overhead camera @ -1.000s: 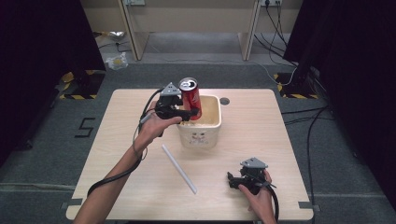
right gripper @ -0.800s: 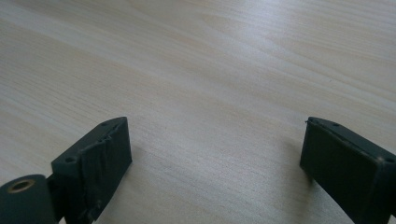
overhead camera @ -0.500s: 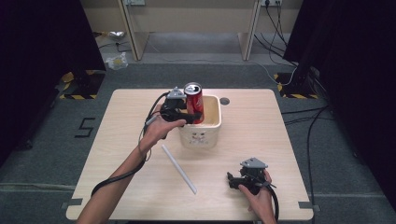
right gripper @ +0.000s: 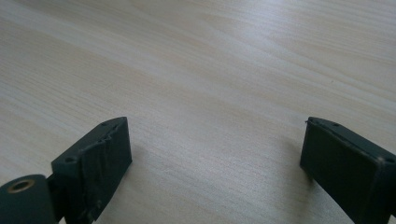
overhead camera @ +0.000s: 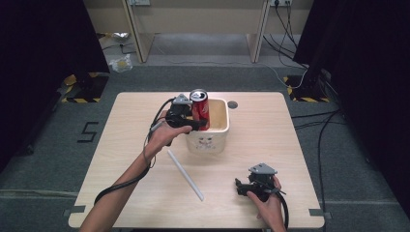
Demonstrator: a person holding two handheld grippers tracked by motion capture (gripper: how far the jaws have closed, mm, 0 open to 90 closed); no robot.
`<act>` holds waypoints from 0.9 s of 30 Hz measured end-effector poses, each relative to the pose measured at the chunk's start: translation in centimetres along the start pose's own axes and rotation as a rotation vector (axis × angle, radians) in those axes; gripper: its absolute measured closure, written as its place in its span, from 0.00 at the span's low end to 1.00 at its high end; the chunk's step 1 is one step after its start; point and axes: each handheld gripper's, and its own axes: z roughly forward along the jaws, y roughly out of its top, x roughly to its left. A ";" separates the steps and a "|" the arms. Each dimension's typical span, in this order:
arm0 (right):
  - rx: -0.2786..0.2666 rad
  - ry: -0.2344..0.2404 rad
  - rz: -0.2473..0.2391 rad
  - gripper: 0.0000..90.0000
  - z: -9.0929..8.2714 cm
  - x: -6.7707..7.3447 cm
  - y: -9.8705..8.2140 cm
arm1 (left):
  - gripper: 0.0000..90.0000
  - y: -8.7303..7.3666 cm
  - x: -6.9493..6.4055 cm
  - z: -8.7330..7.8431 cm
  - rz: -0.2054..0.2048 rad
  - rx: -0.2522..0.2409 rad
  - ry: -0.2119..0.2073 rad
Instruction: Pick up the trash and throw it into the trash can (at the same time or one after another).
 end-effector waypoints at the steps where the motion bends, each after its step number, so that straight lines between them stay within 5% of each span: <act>1: 0.000 0.000 0.000 0.10 0.0 0.0 0.0 | 0.36 0.0 0.0 0.0 -0.005 -0.004 0.002; 27: -0.002 0.006 0.003 0.10 0.0 0.0 0.0 | 0.27 0.8 -0.2 -0.9 0.009 -0.004 0.019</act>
